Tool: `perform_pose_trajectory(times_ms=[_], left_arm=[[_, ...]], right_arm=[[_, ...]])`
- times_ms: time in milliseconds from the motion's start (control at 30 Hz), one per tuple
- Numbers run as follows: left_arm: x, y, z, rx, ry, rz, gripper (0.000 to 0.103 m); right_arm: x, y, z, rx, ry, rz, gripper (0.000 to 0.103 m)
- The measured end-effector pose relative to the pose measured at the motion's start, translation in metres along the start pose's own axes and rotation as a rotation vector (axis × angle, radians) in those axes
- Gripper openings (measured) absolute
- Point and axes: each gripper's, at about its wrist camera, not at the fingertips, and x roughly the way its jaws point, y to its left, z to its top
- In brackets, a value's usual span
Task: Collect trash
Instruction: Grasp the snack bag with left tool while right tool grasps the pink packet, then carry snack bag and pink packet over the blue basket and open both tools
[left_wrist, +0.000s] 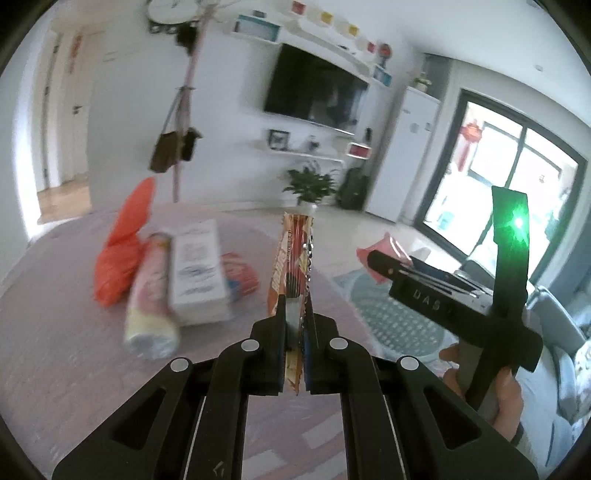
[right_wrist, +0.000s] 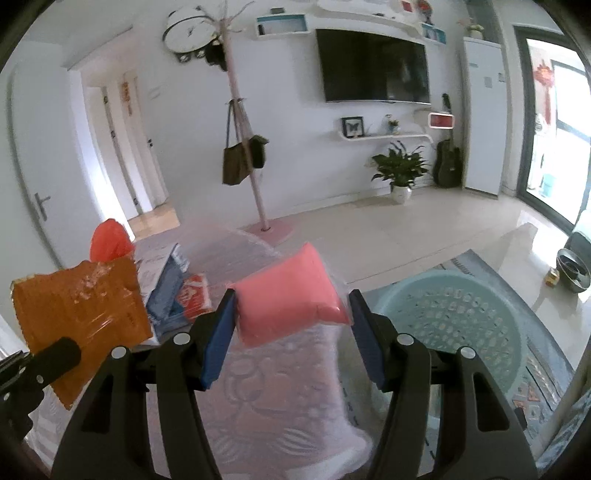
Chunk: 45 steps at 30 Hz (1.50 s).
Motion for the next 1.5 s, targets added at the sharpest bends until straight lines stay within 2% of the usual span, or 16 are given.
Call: perform_pose_trajectory(times_ms=[100, 300, 600, 933, 1067, 1233, 1300, 1367, 1433, 1500], left_arm=[[0.011, -0.014, 0.005, 0.014, 0.004, -0.051, 0.005], [0.043, -0.046, 0.016, 0.061, 0.033, -0.106, 0.005], [0.113, -0.097, 0.018, 0.131, 0.123, -0.168, 0.005], [0.199, -0.133, 0.006, 0.226, 0.251, -0.141, 0.005], [0.222, -0.141, 0.001, 0.221, 0.301, -0.157, 0.005], [0.234, -0.144, -0.005, 0.233, 0.334, -0.131, 0.007], [0.233, -0.145, -0.005, 0.233, 0.336, -0.124, 0.016], [0.234, -0.145, -0.001, 0.23, 0.324, -0.115, 0.033], [0.229, -0.145, 0.001, 0.224, 0.312, -0.11, 0.045], [0.222, -0.142, 0.001, 0.215, 0.303, -0.109, 0.051]], right_arm=[[-0.008, -0.021, 0.003, 0.029, -0.018, -0.02, 0.057], [-0.016, -0.074, 0.005, 0.109, -0.037, -0.074, 0.057], [-0.006, -0.148, -0.01, 0.241, 0.0, -0.171, 0.057], [0.022, -0.208, -0.039, 0.358, 0.076, -0.247, 0.057], [0.037, -0.223, -0.053, 0.392, 0.126, -0.257, 0.057], [0.05, -0.231, -0.063, 0.394, 0.17, -0.272, 0.059], [0.054, -0.232, -0.065, 0.398, 0.189, -0.254, 0.059], [0.055, -0.232, -0.065, 0.395, 0.193, -0.256, 0.061], [0.054, -0.232, -0.066, 0.392, 0.192, -0.251, 0.065], [0.051, -0.232, -0.065, 0.391, 0.189, -0.247, 0.067]])
